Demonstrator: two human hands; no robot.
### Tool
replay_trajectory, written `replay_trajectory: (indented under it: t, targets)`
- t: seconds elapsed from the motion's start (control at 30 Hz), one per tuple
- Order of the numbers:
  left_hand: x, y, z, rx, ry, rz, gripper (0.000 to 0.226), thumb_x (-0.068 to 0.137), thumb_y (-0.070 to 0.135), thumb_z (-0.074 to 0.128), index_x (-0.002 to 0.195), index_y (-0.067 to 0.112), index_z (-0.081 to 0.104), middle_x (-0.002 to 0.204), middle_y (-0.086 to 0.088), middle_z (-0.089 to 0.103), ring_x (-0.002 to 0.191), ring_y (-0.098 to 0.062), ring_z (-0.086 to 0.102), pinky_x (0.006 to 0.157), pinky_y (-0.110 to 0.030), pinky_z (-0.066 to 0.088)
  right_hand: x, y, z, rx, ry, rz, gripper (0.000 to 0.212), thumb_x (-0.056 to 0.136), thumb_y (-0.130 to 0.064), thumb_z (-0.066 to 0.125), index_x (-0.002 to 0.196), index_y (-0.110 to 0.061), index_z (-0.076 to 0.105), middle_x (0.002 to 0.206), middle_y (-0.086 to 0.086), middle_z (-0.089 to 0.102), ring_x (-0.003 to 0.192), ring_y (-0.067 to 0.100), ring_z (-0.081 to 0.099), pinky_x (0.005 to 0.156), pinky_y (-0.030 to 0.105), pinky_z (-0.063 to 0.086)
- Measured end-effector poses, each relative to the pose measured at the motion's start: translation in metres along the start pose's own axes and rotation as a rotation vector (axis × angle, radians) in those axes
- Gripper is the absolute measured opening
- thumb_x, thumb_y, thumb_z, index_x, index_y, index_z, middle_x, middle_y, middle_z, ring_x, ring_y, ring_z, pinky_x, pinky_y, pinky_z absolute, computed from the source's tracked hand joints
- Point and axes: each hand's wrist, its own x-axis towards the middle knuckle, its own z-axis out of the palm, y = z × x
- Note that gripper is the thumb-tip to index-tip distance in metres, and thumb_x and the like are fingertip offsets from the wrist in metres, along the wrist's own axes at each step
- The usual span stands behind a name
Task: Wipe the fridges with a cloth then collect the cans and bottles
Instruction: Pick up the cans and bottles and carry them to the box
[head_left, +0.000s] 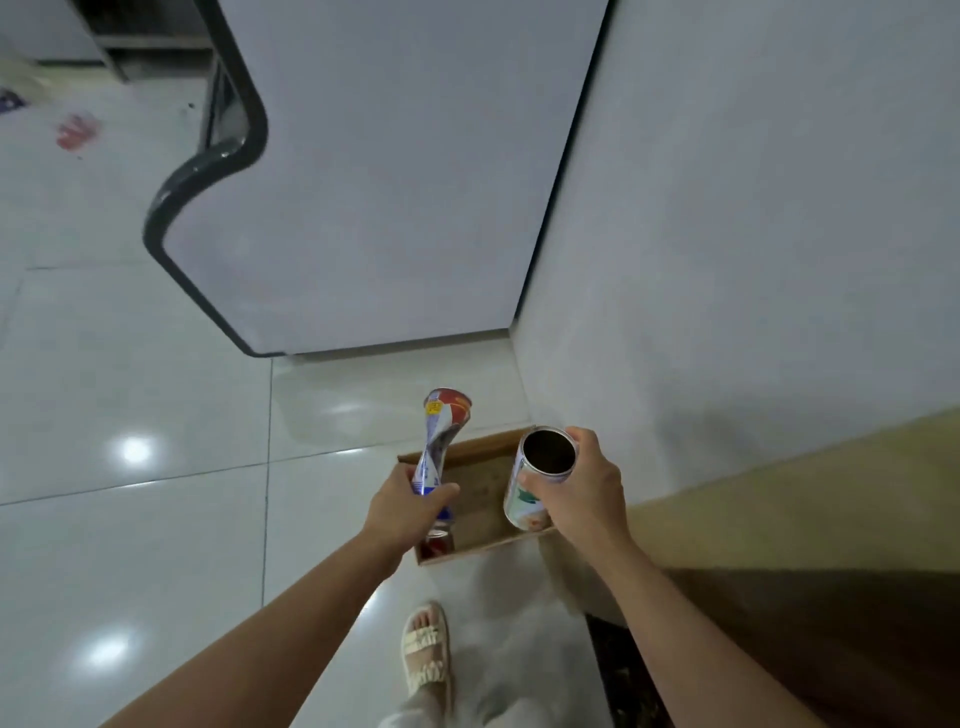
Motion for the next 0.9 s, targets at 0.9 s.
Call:
replay_trajectory:
  t: [0.9]
  targets:
    - [0.375, -0.251, 0.213, 0.071, -0.002, -0.397, 0.058, 0.083, 0.038, 0.064, 0.129, 0.014, 0.039, 0.111, -0.007, 0.057, 0.071, -0.012, 0.056, 0.051, -0.02, 0.046, 0.287, 0.28, 0.301, -0.215, -0.34, 0.171, 0.067, 0.073, -0.025, 0.079, 0.13, -0.019, 0.044, 0.126, 0.004, 0.056, 0.117, 0.024, 0.053, 0.089, 0.033, 0.05]
